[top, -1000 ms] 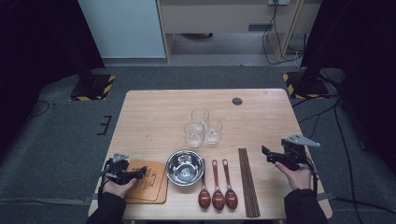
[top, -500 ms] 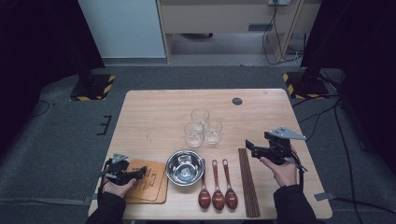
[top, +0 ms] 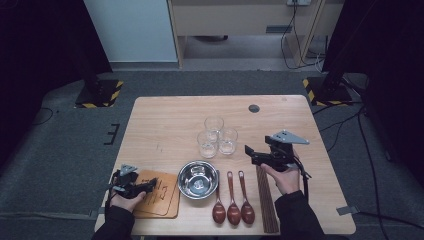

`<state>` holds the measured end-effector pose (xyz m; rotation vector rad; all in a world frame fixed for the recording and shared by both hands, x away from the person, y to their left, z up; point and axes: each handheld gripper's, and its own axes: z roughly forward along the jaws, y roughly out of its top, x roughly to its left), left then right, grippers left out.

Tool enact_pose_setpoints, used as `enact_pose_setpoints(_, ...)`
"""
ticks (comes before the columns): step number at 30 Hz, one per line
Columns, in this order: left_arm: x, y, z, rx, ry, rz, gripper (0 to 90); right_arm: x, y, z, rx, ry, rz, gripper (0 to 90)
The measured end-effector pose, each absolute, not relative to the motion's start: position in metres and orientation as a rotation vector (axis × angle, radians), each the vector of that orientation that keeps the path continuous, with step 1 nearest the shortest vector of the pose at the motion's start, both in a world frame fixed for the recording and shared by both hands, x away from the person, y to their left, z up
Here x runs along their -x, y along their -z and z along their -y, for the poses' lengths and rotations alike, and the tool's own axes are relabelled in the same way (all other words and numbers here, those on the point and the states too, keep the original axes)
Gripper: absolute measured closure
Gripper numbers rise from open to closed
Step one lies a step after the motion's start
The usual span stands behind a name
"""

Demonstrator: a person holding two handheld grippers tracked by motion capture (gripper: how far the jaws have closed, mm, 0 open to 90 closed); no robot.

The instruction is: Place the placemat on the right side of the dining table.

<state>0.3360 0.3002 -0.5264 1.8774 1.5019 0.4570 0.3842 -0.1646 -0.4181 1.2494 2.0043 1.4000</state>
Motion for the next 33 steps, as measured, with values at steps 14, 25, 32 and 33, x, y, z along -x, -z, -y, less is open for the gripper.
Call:
enact_pose_setpoints(14,-0.334,0.528,-0.3,-1.866,-0.468,-1.494,19.0,-0.387,0.41,0.128,-1.207,-1.45,-2.037,13.4)
enact_pose_setpoints(25,-0.335,0.527,-0.3,-1.859,-0.465,-1.508,19.7,-0.387,0.406,0.101,-1.183,-1.514,-2.051,14.5)
enact_pose_setpoints(32,-0.335,0.527,-0.303,-1.838,-0.44,-1.518,19.8,-0.385,0.412,0.076,-1.143,-1.528,-2.11,14.8)
enact_pose_setpoints(33,-0.335,0.527,-0.304,-1.832,-0.44,-1.519,19.8,-0.384,0.412,0.072,-1.136,-1.532,-2.117,14.9)
